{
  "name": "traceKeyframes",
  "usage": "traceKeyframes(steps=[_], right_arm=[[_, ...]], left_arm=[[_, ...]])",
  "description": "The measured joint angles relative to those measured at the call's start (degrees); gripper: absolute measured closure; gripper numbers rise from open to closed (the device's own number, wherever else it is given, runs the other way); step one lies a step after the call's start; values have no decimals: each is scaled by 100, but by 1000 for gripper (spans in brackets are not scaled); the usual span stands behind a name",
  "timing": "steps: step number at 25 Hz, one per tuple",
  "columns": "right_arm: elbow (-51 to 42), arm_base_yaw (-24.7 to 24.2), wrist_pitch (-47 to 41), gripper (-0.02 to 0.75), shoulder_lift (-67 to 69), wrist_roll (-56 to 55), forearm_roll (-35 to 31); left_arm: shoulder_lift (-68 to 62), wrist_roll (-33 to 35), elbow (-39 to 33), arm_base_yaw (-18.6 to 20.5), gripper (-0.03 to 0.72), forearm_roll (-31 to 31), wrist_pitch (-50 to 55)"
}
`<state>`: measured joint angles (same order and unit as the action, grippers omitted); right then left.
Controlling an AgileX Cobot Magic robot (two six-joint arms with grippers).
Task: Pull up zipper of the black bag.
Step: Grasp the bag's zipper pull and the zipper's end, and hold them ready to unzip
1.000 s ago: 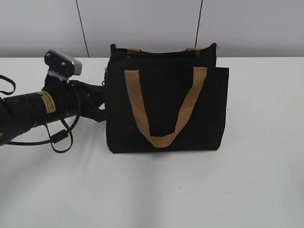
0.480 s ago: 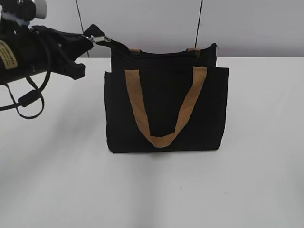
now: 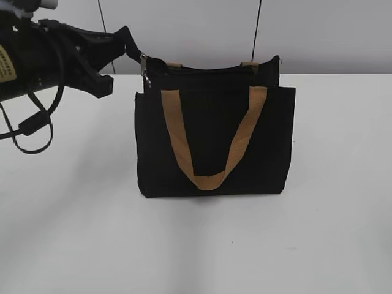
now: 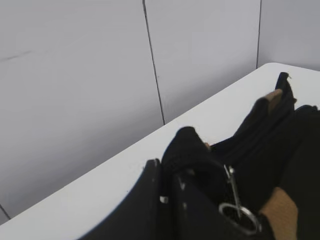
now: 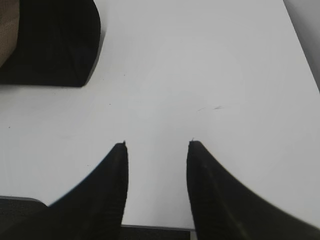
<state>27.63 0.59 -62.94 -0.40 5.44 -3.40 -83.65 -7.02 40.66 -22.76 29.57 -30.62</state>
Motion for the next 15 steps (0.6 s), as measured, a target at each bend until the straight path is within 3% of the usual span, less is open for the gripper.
traceKeyframes(steps=[7,15], right_arm=[[0,0,11,428,0,120,-101],[127,0,1272,428,1353,2071,-1655]], left_arm=[[369,-189,0,-75,681,18,295],[476,-239,0,-92,681,19,481]])
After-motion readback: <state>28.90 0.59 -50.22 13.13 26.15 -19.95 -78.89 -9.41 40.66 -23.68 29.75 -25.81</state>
